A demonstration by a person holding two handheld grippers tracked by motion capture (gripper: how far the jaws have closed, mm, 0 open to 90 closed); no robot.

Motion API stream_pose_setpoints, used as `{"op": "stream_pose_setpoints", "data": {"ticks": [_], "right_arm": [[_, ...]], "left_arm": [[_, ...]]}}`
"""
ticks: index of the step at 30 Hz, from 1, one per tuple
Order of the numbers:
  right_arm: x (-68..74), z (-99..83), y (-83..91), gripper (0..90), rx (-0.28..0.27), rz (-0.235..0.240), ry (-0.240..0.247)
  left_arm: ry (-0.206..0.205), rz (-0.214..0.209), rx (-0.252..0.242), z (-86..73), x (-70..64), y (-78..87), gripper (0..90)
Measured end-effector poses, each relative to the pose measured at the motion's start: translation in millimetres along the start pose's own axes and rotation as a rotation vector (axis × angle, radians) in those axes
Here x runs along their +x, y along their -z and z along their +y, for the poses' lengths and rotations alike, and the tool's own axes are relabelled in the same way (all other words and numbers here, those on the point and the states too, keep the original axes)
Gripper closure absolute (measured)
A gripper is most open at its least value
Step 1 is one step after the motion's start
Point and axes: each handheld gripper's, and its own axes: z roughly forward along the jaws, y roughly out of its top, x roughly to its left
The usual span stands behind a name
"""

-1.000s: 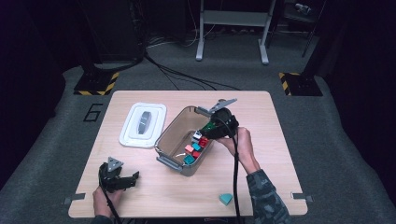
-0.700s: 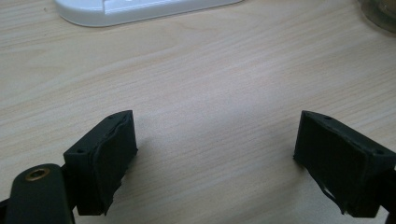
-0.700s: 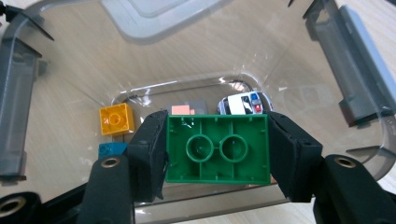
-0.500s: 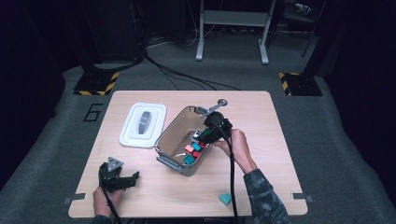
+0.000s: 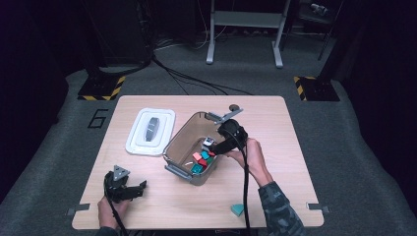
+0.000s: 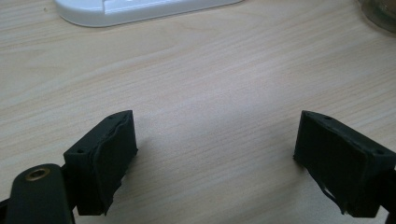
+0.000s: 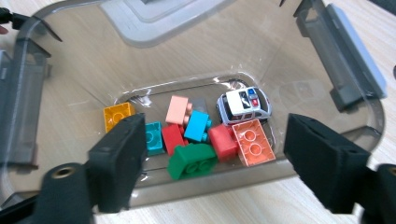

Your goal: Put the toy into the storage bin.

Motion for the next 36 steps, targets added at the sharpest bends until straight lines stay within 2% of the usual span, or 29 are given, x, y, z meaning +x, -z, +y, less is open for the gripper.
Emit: {"op": "stream_pose_setpoints", "data": {"ticks": [2, 7, 15, 26, 28, 32, 33, 36], "right_arm": [[0.0, -4.4, 5.1, 15.3, -0.011, 0.0, -0.011], [-0.7, -15.6, 13.9, 13.4, -0.033, 0.0, -0.015], [-0.9, -50.0, 26.7, 7.9, -0.042, 0.0, -0.034], [-2.7, -95.0, 24.3, 3.3, -0.018, 0.012, -0.088], [-2.3, -98.7, 23.6, 2.6, -0.013, 0.012, -0.093], [1.7, -117.2, 19.6, 0.7, 0.002, 0.017, -0.113], [4.1, -122.4, 18.6, 0.4, 0.012, 0.023, -0.133], [8.0, -133.9, 16.0, 0.0, 0.016, 0.03, -0.133]], "left_arm": [[0.001, -0.001, 0.001, 0.0, -0.1, 0.1, 12.6], [0.001, -0.001, 0.001, 0.0, -0.1, 0.1, 12.6], [0.002, 0.0, 0.0, -0.1, -0.2, 0.0, 12.6], [0.002, 0.0, 0.001, -0.1, -0.2, 0.1, 12.6], [0.002, 0.001, 0.001, -0.1, -0.2, 0.1, 12.6], [0.002, 0.001, 0.0, -0.1, -0.3, 0.0, 12.6], [0.003, 0.001, 0.0, -0.1, -0.3, 0.0, 12.6], [0.002, 0.001, 0.0, -0.1, -0.3, 0.0, 12.6]]}}
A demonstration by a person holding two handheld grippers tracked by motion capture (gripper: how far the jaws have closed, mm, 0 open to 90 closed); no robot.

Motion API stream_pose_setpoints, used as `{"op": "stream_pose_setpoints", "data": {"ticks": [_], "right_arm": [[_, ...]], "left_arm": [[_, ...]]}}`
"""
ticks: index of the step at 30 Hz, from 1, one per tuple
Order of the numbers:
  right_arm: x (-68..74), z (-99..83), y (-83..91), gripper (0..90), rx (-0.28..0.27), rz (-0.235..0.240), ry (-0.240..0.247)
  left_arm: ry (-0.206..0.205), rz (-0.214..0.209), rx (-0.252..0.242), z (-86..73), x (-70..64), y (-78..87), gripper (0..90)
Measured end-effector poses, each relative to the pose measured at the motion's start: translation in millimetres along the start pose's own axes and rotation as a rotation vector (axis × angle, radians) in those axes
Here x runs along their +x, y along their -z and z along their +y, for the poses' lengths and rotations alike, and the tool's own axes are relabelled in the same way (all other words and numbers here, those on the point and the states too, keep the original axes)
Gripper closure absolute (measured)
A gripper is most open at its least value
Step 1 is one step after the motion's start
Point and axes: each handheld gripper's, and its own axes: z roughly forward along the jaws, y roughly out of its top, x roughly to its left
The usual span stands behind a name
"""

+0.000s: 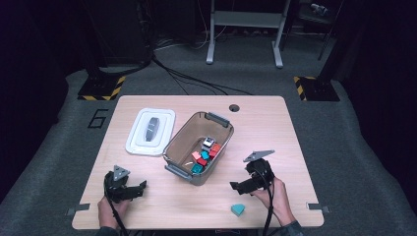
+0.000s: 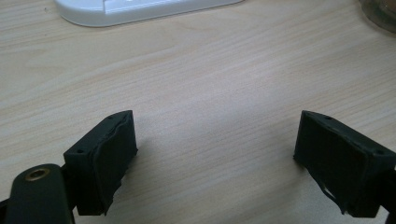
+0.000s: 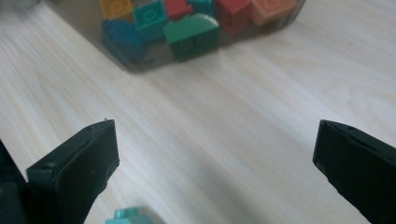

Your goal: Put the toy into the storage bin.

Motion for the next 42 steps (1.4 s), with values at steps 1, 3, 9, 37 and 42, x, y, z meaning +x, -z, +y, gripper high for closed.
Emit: {"op": "stream_pose_setpoints", "data": {"ticks": [1, 3, 9, 37, 42], "right_arm": [[1.4, -4.3, -1.0, 0.0, 0.005, 0.007, -0.002], [4.5, -12.6, -2.9, 0.0, 0.007, 0.016, 0.0], [18.2, -32.9, -6.1, 0.0, 0.025, 0.029, -0.003], [41.1, -77.3, -15.6, 57.6, 0.038, 0.004, 0.029], [41.2, -72.9, -14.3, 58.8, 0.028, -0.003, 0.042]], "left_arm": [[0.0, 0.0, 0.0, 0.0, 0.0, 0.0, 12.6], [0.0, 0.0, 0.0, 0.0, 0.0, 0.0, 12.6], [0.0, 0.0, 0.0, 0.0, 0.0, 0.0, 12.6], [0.0, 0.001, 0.001, 0.0, 0.0, 0.1, 12.6], [0.001, 0.0, 0.001, 0.0, 0.0, 0.1, 12.6]]}}
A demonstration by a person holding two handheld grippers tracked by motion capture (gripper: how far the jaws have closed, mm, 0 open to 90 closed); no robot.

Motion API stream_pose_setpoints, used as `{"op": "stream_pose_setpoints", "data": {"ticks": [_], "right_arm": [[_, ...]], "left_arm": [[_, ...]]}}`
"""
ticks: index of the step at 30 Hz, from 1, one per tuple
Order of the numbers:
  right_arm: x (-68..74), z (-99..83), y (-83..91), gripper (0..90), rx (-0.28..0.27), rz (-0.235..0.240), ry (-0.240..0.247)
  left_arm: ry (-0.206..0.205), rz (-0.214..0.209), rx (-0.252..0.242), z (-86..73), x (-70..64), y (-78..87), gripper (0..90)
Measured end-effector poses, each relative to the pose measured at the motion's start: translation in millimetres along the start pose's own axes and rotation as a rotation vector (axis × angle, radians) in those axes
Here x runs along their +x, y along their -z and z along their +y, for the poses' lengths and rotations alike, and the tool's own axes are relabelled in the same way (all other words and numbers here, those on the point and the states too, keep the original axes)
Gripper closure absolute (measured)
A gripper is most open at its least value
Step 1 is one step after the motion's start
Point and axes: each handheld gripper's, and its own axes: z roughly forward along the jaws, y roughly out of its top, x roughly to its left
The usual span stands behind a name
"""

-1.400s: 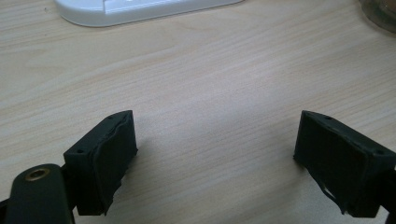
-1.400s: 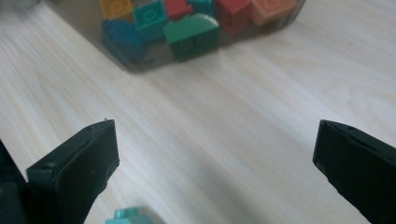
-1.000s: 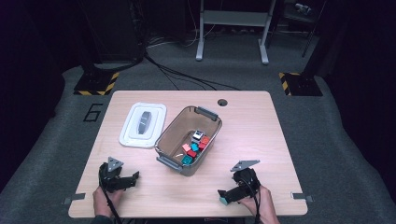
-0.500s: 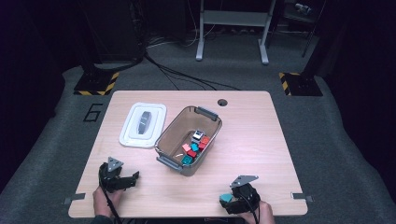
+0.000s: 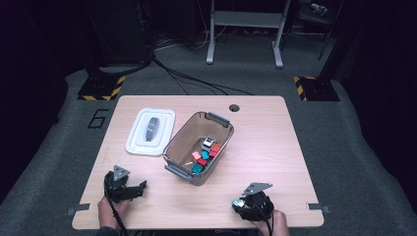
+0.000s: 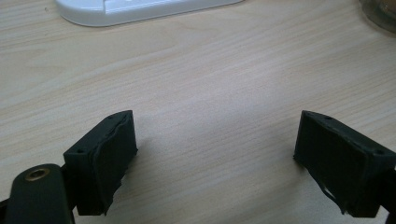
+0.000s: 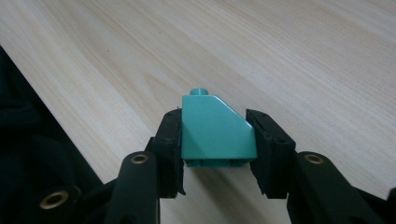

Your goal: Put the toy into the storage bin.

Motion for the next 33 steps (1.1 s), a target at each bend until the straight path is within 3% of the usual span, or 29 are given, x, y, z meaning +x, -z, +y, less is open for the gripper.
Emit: {"op": "stream_pose_setpoints", "data": {"ticks": [7, 10, 11, 12, 23, 33], "right_arm": [[-6.8, 10.3, 2.5, 59.0, -0.027, -0.011, -0.018], [-14.8, 17.4, 3.3, 58.9, -0.059, -0.012, -0.017], [-17.0, 20.2, 3.7, 58.9, -0.064, -0.011, -0.039], [-20.6, 22.0, 3.6, 58.9, -0.073, -0.015, -0.023], [-50.0, 46.8, -1.7, 58.9, -0.117, -0.024, -0.074], [-66.5, 68.4, -3.7, 58.9, -0.14, -0.029, -0.096]], "left_arm": [[0.0, 0.0, 0.0, 0.0, 0.0, 0.0, 12.6], [0.0, 0.0, 0.0, 0.0, 0.0, 0.0, 12.6], [0.001, 0.0, 0.0, 0.0, 0.0, 0.0, 12.6], [0.0, 0.0, 0.0, 0.0, 0.0, 0.0, 12.6], [0.0, 0.0, 0.0, 0.0, 0.0, 0.0, 12.6], [0.0, 0.001, -0.001, 0.0, 0.1, -0.1, 12.6]]}}
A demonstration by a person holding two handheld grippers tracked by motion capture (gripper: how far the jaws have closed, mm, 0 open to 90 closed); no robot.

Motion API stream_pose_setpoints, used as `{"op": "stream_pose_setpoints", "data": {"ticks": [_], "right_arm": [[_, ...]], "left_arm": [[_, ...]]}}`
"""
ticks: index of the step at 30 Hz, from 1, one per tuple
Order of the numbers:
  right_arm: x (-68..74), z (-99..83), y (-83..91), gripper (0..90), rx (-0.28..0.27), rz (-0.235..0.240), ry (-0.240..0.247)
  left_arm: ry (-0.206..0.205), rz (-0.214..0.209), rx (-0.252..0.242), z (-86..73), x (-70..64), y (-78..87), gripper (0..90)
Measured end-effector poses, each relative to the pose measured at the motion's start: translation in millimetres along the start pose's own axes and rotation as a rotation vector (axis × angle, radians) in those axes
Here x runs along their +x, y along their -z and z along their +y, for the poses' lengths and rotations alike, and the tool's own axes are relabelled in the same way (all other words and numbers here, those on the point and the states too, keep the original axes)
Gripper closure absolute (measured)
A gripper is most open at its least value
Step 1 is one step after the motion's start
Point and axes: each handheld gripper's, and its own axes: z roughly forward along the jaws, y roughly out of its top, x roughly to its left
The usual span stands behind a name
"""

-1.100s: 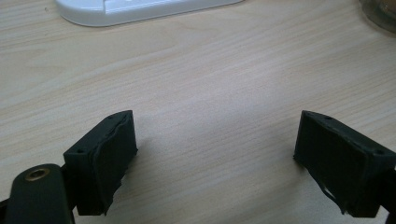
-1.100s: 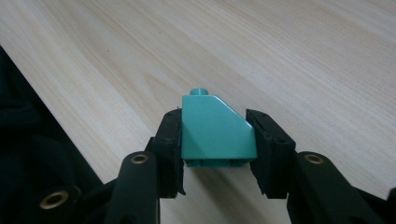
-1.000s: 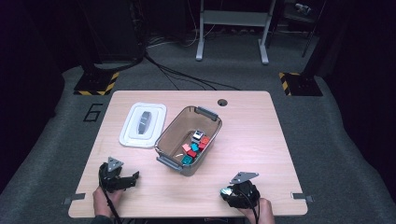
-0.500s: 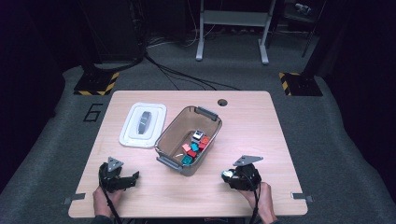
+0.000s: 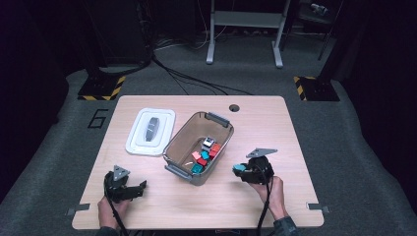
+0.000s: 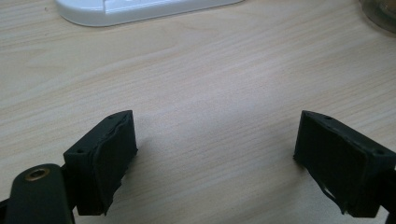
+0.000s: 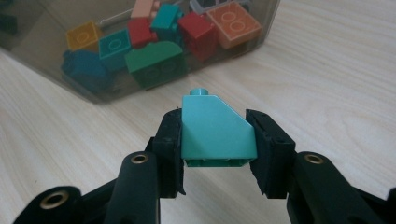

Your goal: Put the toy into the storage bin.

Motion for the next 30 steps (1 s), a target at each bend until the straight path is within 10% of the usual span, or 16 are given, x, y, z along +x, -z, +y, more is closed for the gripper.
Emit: {"op": "stream_pose_setpoints", "data": {"ticks": [30], "right_arm": [[-19.6, 53.8, 19.8, 59.0, -0.068, -0.023, 0.003]], "left_arm": [[0.0, -0.001, 0.001, 0.0, 0.0, 0.1, 12.6]]}}
